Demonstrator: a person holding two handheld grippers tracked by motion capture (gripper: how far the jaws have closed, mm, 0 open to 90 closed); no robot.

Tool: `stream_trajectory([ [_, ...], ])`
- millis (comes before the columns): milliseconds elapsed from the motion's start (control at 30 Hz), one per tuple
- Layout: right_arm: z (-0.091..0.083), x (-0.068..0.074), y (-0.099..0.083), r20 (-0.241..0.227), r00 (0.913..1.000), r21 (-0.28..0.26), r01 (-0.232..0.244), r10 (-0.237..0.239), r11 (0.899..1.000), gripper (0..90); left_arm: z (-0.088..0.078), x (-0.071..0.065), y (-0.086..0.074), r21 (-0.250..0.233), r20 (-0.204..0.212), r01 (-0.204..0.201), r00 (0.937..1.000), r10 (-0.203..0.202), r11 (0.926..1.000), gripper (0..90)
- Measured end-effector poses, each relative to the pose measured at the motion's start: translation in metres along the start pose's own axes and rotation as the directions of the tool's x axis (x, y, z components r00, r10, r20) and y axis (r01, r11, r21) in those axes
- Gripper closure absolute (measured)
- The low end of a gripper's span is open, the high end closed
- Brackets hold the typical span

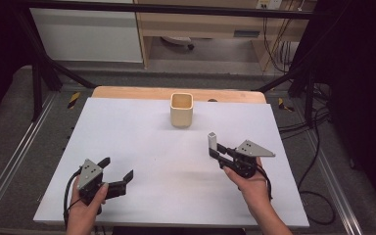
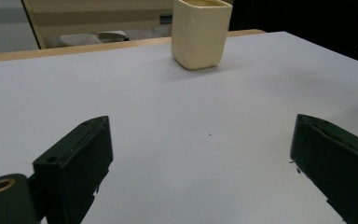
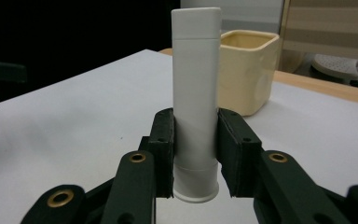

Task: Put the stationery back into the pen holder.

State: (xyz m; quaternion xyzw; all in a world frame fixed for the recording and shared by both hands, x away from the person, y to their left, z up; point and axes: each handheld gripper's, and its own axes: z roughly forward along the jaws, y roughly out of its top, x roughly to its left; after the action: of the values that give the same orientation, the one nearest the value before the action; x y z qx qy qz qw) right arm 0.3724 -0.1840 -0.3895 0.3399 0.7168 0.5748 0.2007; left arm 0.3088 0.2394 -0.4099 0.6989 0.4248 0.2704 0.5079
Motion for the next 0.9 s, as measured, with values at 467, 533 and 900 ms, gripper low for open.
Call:
stream_trajectory([
  [467,0.036,-0.017,0.038,0.019,0.9998,-0.018,-0.007,0.008,1.0,68.0,0.001,-0.002,-0.001,0.001,0.01,0.012,0.9999,-0.012,0.9999,6.3],
  [533,0.044,-0.019,0.043,0.017,0.9998,-0.021,-0.011,0.012,1.0,68.0,0.001,-0.002,-0.001,0.002,0.012,0.013,0.9998,-0.013,0.9999,6.3],
  [900,0.09,-0.032,0.065,0.022,0.9989,0.002,-0.041,0.041,0.999,68.0,0.003,-0.005,-0.002,0.003,0.03,0.02,0.9994,-0.02,0.9998,6.4],
])
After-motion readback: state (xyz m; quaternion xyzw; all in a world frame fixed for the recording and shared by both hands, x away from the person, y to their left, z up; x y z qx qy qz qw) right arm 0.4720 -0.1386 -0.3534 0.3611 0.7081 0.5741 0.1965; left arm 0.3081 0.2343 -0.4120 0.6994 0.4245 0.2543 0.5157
